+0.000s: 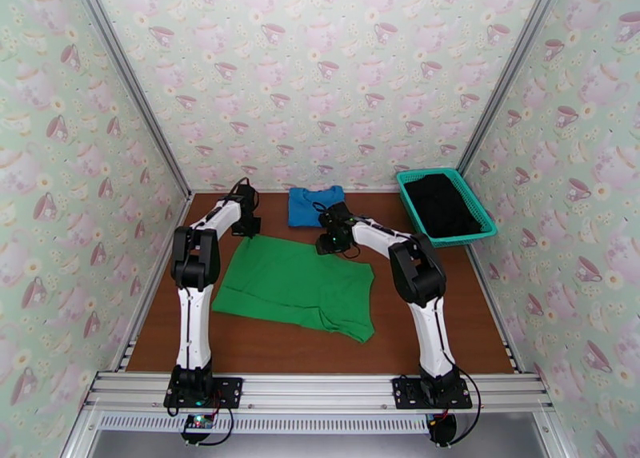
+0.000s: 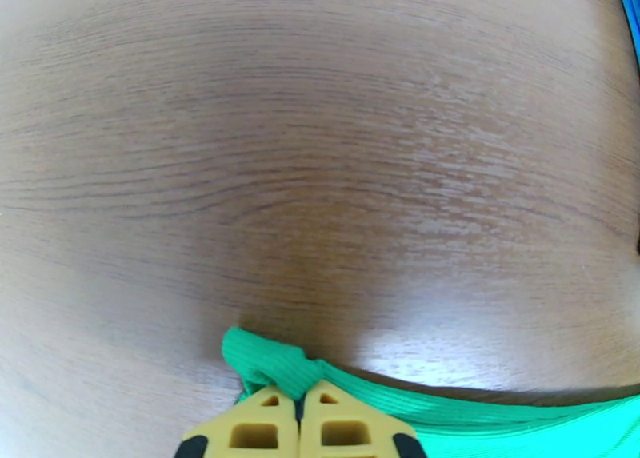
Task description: Fold and stack the mixed laundry pile
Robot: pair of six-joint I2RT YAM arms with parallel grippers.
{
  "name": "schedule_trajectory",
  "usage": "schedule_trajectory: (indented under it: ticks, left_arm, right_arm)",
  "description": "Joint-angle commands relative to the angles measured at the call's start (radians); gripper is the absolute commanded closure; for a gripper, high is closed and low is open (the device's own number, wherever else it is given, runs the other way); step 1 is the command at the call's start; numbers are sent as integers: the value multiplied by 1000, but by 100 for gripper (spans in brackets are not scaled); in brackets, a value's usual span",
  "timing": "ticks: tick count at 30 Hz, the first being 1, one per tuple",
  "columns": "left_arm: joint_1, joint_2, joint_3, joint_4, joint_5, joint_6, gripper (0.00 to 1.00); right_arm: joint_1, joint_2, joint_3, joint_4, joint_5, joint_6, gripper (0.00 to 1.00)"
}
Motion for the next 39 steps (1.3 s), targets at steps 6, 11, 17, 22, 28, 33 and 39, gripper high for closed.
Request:
schedule_trajectory:
  ticks: [6,11,17,22,28,33,39]
  left_arm:
    - [6,-19,-46,31,4,-5,100]
    - [6,-24,-62,44,4,0,100]
    - [5,-33,-81,57,2,0,100]
    - [6,-65,-114,85,-11,-11,100]
    - [16,-195,-213,190,-9,-37,100]
    - [27,-292,-286,267,17,-43,100]
    - [28,-355,-383,329,24,-56,100]
  right_arm:
    - [6,77,105,-45,4,27,57]
    - [5,91,109,-45,20,26,65]
    - [-2,118,141,-51,4,41,79]
    - [-7,145,195,-74,-35,41,100]
    - [-6,22,105,6,-17,-6,100]
    - [-6,-114,-53,149,-27,-28,100]
    - [11,-198,-208,294,-50,-47,100]
